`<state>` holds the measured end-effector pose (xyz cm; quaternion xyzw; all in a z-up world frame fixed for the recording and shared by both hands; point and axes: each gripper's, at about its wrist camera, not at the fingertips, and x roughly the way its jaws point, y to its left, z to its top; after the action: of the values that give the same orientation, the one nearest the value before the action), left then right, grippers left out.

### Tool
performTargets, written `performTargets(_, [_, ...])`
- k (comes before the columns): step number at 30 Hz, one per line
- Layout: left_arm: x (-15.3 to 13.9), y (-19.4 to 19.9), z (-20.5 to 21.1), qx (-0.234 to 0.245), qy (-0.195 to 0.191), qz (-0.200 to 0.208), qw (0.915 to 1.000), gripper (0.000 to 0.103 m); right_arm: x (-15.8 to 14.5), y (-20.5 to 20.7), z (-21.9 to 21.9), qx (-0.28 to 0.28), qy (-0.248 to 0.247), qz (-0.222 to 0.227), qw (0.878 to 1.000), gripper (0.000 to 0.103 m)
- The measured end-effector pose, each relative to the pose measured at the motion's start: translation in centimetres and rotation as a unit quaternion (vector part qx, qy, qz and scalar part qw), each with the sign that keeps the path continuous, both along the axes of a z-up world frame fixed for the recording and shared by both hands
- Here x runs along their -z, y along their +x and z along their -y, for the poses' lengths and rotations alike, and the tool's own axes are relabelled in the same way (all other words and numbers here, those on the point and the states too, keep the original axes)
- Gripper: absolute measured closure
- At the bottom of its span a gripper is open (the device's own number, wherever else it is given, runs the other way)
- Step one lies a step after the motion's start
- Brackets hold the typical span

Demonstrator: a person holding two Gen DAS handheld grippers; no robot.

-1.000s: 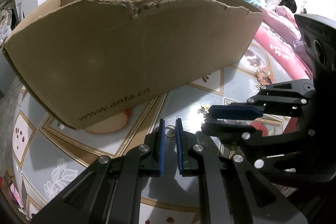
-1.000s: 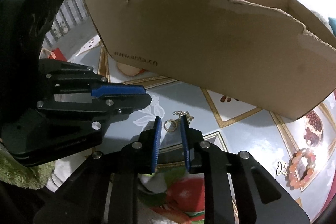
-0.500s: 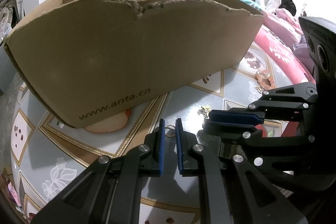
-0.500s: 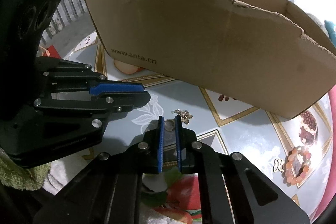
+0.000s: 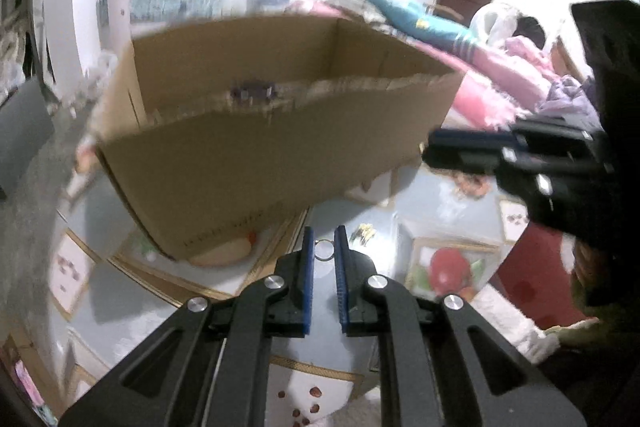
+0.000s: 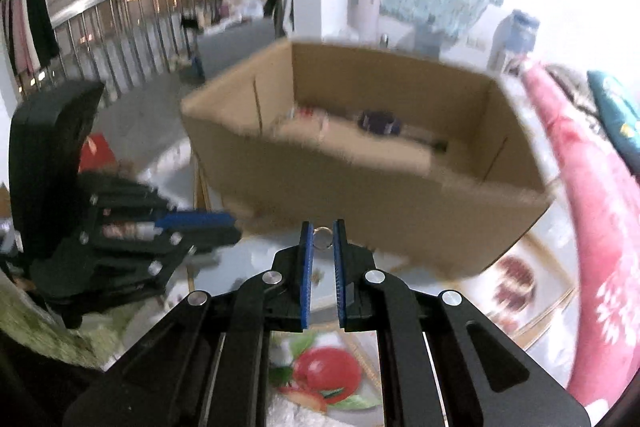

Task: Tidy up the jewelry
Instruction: 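Carry the gold ring over the box with the right gripper and open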

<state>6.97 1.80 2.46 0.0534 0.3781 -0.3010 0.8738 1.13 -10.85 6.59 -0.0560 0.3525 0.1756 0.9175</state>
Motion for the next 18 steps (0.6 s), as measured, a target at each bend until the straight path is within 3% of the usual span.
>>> performTargets(4, [-3.5, -0.7, -0.4, 0.007, -0.024, 0.039, 0.9989, 0.094, -3.1, 0.5, 1.0, 0.003, 0.040, 0.043, 0.998, 0.095])
performTargets(8, [-6.4, -0.2, -0.6, 0.013, -0.048, 0.070, 0.9963, 0.094, -4.2, 2.4, 1.9, 0.006, 0.062, 0.050, 0.997, 0.095])
performTargets(10, [-7.2, 0.9, -0.2, 0.009, -0.046, 0.076, 0.9960, 0.094, -3.7, 4.1, 2.0, 0.013, 0.064, 0.036, 0.997, 0.095])
performTargets(18, [-5.5, 8.1, 0.6, -0.048, 0.003, 0.017, 0.9987, 0.094, -0.8, 9.7, 1.3, 0.039, 0.084, -0.054, 0.994, 0.095])
